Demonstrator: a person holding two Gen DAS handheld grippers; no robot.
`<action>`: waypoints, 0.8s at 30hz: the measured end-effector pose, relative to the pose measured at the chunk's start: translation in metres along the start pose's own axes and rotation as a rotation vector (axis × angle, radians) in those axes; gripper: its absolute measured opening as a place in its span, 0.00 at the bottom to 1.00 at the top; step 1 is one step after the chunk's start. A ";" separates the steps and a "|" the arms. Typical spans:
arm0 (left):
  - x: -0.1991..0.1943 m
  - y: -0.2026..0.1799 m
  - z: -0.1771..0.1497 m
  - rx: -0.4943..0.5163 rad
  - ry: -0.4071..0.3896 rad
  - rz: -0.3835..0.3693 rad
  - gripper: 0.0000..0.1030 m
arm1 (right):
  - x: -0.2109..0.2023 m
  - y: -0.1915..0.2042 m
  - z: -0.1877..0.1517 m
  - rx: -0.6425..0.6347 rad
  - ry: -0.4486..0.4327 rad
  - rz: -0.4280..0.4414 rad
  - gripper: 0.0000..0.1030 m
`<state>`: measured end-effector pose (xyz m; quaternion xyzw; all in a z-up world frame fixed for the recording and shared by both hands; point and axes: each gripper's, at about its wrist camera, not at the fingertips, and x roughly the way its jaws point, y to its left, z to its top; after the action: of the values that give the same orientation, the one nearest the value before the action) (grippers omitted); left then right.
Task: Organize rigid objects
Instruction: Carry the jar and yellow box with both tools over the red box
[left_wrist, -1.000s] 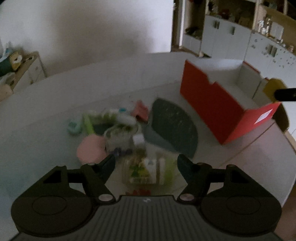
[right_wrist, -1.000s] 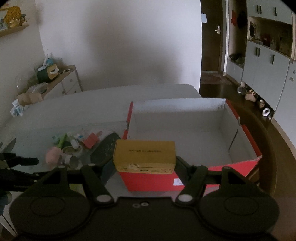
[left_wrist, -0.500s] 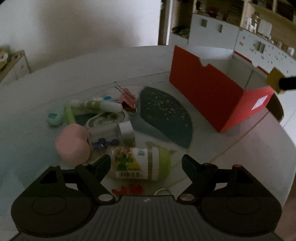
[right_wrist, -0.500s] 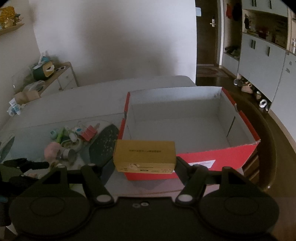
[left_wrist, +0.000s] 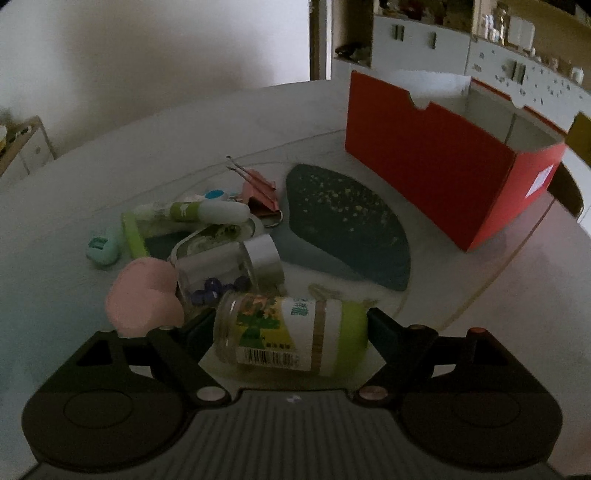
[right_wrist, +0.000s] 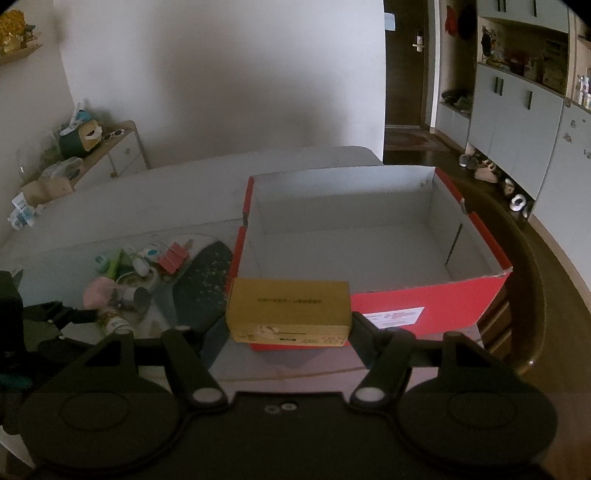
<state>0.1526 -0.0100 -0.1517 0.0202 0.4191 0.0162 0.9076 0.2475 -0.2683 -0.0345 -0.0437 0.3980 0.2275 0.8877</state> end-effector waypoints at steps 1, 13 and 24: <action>0.000 -0.001 0.000 0.009 -0.003 0.004 0.84 | 0.000 0.000 0.000 -0.001 0.001 0.000 0.67; 0.004 -0.007 0.005 -0.022 0.038 0.071 0.83 | 0.006 -0.014 0.010 -0.023 -0.007 0.023 0.67; -0.025 -0.027 0.053 -0.200 0.021 0.095 0.83 | 0.030 -0.057 0.040 -0.066 -0.006 0.098 0.67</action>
<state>0.1768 -0.0394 -0.1000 -0.0508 0.4234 0.1013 0.8988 0.3169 -0.2977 -0.0348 -0.0527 0.3891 0.2839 0.8748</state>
